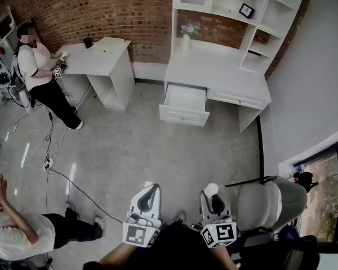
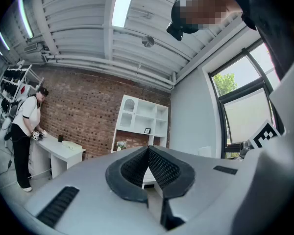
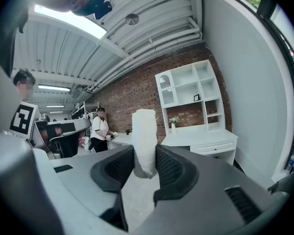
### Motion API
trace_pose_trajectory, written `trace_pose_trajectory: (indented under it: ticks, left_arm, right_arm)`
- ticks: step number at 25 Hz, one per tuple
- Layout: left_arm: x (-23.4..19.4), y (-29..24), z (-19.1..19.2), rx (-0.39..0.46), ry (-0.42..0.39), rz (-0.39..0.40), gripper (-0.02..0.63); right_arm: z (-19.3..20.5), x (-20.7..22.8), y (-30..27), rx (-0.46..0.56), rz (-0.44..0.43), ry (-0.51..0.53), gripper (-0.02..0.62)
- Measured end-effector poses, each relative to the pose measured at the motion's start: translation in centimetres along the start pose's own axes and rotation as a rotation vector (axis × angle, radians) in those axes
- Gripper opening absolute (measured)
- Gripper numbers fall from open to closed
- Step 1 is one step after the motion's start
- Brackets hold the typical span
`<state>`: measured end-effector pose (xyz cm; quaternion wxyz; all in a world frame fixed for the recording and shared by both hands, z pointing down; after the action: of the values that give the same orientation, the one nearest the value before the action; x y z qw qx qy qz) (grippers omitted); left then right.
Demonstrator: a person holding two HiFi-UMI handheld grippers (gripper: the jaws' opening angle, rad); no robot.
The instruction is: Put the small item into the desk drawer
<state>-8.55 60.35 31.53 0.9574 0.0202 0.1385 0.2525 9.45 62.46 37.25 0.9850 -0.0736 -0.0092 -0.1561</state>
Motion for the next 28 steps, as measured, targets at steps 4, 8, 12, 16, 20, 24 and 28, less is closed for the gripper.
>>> trace_pose_trajectory:
  ticks: [4,8,12,16,20,24,28]
  left_arm:
    - [0.2,0.3,0.4,-0.003,-0.039,0.007,0.025]
    - [0.4,0.3,0.5,-0.005,-0.050,0.009,0.025]
    - [0.8,0.0,0.5,-0.011,-0.046,0.009,0.025]
    - [1.5,-0.1,0.7,-0.009,-0.052,0.011,0.025]
    - [2.4,-0.2,0.8,-0.001,-0.041,0.006,0.025]
    - [3.5,-0.2,1.1,0.001,-0.061,0.003,0.025]
    - [4.9,-0.4,1.2,0.002,-0.063,-0.013,0.025]
  right_arm:
    - [0.1,0.1,0.3,0.006,-0.004,0.003,0.143]
    - [0.1,0.4,0.5,0.009,-0.002,0.001,0.143]
    - [-0.1,0.7,0.6,0.006,-0.004,0.000,0.143]
    - [0.0,1.2,1.0,0.010,-0.005,-0.014,0.143]
    - [0.0,2.0,1.7,0.012,-0.004,-0.019,0.143]
    - [0.2,2.8,2.5,0.014,-0.012,-0.021,0.143]
    - [0.3,3.8,3.3,0.011,-0.030,-0.018,0.143]
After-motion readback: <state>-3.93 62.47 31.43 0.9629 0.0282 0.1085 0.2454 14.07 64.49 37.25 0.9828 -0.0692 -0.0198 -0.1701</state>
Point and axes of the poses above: the fingertips, and each gripper's own axes: y backward along the fingers, x to its right, z out of its underside, the point moved 2 cm from there along y, backward along the fingers, and after that the axes turned 5 degrees about y, right-handed, at the moved point
